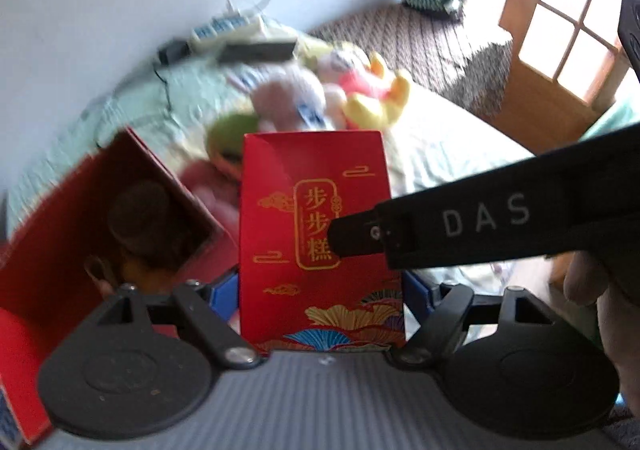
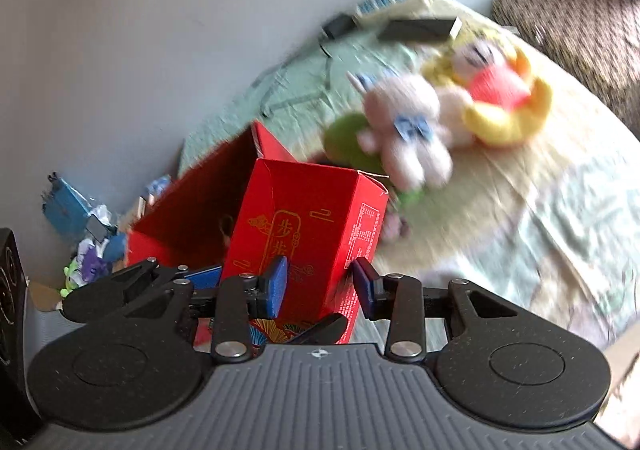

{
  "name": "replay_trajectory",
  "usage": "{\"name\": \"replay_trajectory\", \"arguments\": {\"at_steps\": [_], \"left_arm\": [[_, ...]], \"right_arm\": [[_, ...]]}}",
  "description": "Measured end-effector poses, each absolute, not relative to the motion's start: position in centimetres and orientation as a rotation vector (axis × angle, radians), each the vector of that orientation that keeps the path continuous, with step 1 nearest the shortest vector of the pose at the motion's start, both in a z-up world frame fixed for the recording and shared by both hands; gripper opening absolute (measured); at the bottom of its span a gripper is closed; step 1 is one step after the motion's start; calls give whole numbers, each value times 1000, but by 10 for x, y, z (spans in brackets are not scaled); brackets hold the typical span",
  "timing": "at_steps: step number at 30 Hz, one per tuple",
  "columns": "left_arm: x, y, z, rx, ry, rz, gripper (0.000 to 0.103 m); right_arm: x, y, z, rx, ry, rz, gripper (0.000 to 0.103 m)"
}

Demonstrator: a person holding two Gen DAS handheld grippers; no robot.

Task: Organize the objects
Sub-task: 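Lift the gift box with the right gripper over the red box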

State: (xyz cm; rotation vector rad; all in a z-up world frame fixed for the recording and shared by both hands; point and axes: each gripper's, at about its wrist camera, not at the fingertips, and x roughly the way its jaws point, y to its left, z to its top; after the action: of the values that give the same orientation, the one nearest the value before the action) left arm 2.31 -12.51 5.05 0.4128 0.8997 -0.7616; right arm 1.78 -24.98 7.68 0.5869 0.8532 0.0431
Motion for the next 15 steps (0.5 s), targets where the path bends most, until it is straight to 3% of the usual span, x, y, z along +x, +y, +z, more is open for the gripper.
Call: {"name": "replay_trajectory", "arguments": {"at_steps": [15], "left_arm": [[71, -45, 106, 266, 785, -442, 78]], "right_arm": [[122, -170, 91, 438, 765, 391, 39]]}}
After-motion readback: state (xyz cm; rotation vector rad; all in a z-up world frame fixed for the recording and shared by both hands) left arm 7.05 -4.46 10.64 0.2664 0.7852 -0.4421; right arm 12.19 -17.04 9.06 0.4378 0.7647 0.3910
